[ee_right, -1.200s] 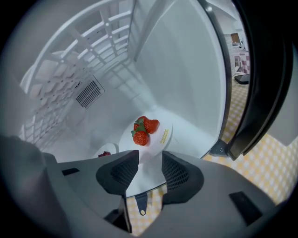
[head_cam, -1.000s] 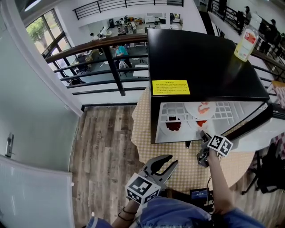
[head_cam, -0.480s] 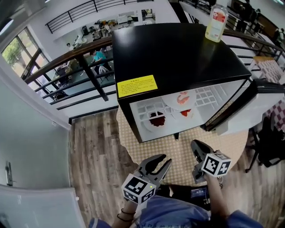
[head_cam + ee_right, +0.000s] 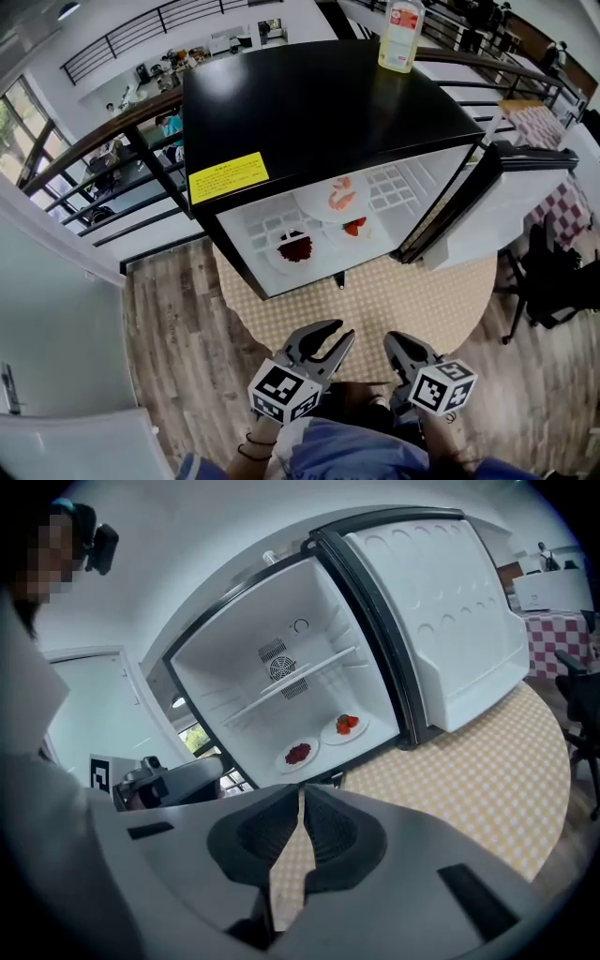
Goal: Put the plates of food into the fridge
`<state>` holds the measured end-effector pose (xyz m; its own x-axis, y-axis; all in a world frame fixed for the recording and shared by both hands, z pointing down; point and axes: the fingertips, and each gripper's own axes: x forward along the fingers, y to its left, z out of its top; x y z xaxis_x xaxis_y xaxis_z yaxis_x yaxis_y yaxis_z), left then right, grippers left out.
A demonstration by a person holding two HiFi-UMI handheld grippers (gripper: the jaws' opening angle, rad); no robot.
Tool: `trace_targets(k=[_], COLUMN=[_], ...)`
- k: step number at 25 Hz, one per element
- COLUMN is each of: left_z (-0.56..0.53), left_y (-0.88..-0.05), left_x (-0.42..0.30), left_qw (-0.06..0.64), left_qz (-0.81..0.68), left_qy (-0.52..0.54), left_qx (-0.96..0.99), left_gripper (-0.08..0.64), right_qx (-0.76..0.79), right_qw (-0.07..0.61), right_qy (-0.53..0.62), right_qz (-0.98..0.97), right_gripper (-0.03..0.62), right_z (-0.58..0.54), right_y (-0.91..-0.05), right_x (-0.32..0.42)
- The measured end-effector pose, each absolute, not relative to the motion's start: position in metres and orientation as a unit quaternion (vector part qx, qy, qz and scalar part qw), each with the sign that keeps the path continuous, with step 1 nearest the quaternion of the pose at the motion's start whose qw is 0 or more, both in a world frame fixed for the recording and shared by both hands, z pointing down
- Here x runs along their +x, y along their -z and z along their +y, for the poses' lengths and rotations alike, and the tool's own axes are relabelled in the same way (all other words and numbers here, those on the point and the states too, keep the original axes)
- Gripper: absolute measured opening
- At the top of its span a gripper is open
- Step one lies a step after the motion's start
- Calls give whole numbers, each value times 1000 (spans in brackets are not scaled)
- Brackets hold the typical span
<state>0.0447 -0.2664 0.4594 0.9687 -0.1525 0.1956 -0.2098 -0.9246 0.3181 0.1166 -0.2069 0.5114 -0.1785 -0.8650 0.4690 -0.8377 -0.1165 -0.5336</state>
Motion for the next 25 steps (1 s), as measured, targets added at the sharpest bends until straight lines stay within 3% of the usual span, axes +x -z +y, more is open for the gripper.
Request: trace_targets(k=[10, 25], left_z=[-222, -42], left_y=[-453, -454], left_x=[40, 45], left_qw=[178, 187], left_qz=[-140, -150], left_qy=[-81, -83], left_qx=[971, 967], left_gripper=[107, 107], right_qx=[-592, -562], right_qw=[48, 73], right_qy=[403, 381], right_qz=[697, 731], right_gripper=[28, 28], right_z=[-146, 14], right_y=[-499, -476], right_x=[96, 86])
